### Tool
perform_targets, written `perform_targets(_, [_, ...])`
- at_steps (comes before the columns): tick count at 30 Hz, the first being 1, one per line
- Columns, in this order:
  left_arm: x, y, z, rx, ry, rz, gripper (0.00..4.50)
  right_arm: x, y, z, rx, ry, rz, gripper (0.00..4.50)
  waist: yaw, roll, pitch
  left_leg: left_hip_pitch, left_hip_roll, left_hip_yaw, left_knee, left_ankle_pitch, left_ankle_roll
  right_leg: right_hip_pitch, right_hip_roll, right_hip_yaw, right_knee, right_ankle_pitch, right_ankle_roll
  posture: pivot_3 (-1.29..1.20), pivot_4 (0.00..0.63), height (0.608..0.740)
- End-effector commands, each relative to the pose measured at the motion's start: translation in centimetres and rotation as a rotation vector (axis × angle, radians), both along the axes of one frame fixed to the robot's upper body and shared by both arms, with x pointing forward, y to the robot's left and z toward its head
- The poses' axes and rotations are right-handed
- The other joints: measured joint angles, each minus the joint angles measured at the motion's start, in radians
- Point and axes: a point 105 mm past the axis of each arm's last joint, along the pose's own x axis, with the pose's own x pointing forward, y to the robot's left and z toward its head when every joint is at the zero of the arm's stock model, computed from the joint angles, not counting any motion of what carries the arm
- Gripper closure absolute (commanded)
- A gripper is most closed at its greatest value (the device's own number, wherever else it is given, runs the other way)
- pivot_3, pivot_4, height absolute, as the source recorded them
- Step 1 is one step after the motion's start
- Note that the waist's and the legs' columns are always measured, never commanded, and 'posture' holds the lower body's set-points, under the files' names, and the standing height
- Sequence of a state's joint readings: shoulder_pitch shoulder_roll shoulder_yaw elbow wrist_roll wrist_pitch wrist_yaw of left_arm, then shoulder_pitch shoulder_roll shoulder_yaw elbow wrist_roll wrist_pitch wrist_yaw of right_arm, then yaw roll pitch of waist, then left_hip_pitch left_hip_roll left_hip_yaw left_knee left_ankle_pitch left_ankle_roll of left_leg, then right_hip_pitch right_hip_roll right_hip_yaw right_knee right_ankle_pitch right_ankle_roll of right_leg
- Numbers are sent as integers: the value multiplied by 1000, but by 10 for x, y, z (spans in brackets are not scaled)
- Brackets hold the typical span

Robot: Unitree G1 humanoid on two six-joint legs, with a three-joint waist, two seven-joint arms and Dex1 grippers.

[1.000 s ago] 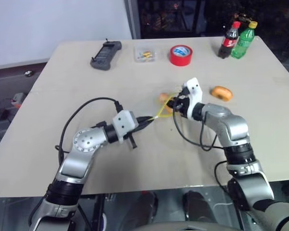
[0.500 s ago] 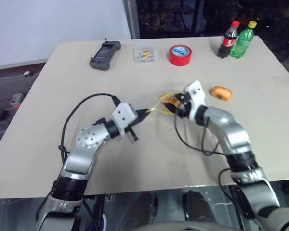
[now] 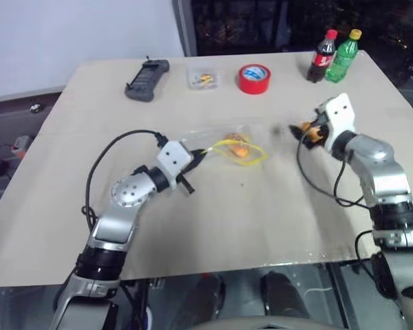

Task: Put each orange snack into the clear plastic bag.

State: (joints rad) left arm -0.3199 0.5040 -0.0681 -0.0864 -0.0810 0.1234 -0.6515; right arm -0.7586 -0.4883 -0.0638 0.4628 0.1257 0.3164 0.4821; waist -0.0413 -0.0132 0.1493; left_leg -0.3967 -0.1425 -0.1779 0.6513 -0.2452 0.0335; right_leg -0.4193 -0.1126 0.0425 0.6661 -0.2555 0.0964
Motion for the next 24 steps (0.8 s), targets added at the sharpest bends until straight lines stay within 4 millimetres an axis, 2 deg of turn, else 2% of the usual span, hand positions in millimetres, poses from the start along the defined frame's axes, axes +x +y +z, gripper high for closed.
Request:
perform_targets(1, [-2,-3,13,-5,-48,-6,4500,22,-17,9,131,-20,-93,59,-3,0,0,0,0,1,0,0,0,0,0,1,0,0,0,0,150,740])
perform_targets(5, [-3,-2,14,-1,-48,0,4500,29,-18,-10,130,49,-88,59,-2,0,0,0,3,2,-1,0,0,0,1,1,-2,0,0,0,150,740])
perform_targets(11, [-5,1,15,4,-48,16,4500,24,-20,-39,113,154,-69,59,-2,0,0,-1,2,3,-1,0,1,0,1,1,-2,0,0,0,150,740])
perform_targets(12, [-6,1,15,4,-47,17,4500,23,-20,-41,111,160,-63,576,-1,0,0,-1,3,2,-1,0,1,0,2,1,-2,0,0,0,150,740])
perform_targets(13, [-6,2,15,5,-47,19,4500,22,-20,-42,116,161,-53,861,-1,0,0,0,3,3,0,0,1,0,2,1,-2,0,0,0,150,740])
perform_targets(16, [-6,2,15,6,-47,21,4500,19,-21,-43,122,160,-34,2332,-1,0,0,0,3,3,0,0,1,0,2,1,-2,1,-1,0,150,740])
perform_targets(20, [-5,1,16,3,-51,18,4500,16,-20,-43,97,139,-5,3781,0,0,0,0,4,3,0,-1,1,0,3,1,-2,1,-1,0,150,740])
perform_targets(21, [-5,1,17,1,-51,18,4500,14,-19,-39,99,120,12,4090,0,0,0,0,4,3,0,-1,1,0,3,1,-2,1,-1,0,150,740])
perform_targets(24, [-4,1,18,-5,-51,20,4500,2,-8,-21,126,47,114,4263,1,0,0,-1,4,2,0,-1,1,0,3,1,-2,1,-1,0,150,740])
